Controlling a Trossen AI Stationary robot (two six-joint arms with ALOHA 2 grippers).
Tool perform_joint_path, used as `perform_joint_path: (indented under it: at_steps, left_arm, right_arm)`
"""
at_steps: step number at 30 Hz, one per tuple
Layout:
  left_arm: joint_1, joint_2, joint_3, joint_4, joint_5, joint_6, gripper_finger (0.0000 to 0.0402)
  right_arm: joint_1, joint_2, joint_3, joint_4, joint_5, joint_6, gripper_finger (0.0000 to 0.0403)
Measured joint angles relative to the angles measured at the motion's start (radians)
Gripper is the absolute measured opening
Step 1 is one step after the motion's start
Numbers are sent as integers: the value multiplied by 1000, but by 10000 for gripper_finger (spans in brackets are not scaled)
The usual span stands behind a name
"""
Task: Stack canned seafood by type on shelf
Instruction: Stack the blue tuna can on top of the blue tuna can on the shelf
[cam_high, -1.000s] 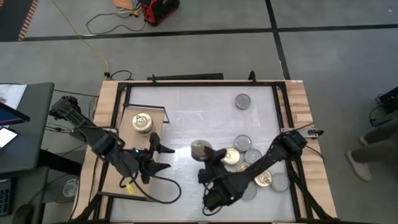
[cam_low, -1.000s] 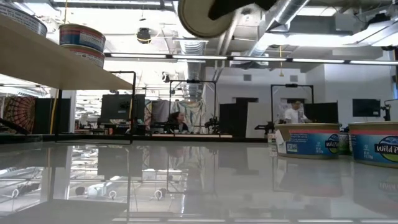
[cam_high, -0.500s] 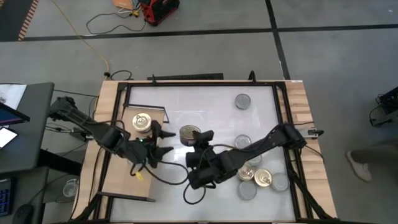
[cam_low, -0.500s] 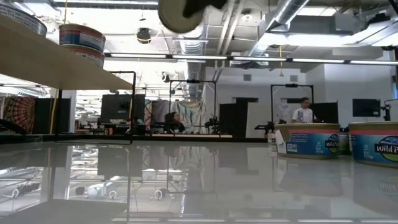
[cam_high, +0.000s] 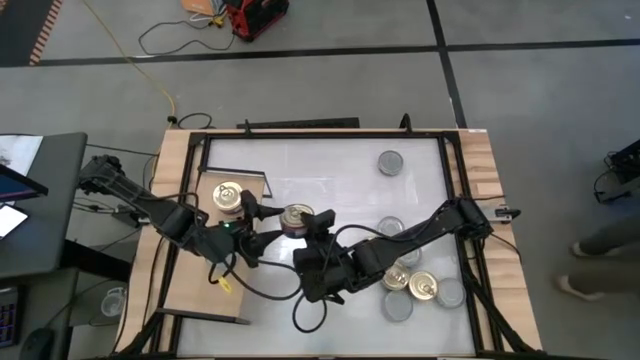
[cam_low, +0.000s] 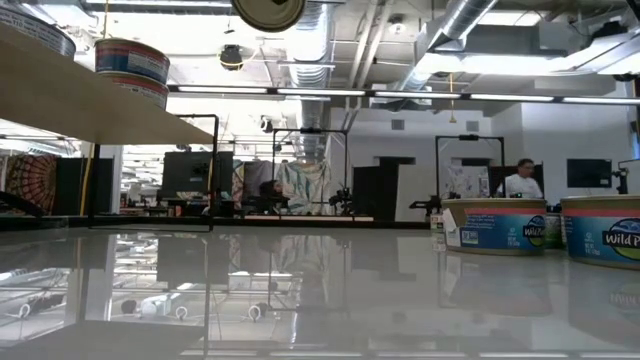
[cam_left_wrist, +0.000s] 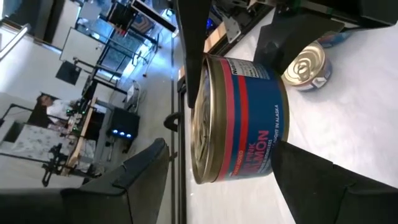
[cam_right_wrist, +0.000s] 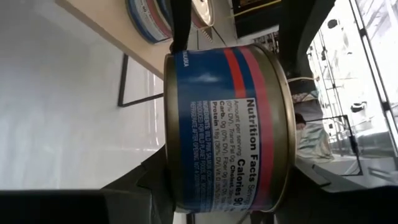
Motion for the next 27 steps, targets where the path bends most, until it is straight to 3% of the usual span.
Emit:
perform_joint_path:
  at_steps: [9, 14, 18, 27]
  left_arm:
    - [-15, 1, 2, -27, -7, -6, 298]
    - [-47, -3, 2, -43, -60, 0, 327]
    - [-86, -5, 15, -53, -158, 23, 331]
    - [-116, -9, 26, -67, -99, 6, 332]
  right_arm:
    - [-5, 2, 0, 19, -3, -23, 223]
    - [-3, 2, 0, 45, 5, -32, 223]
    - [-3, 2, 0, 39, 5, -37, 223]
    - [3, 2, 0, 175, 0, -121, 223]
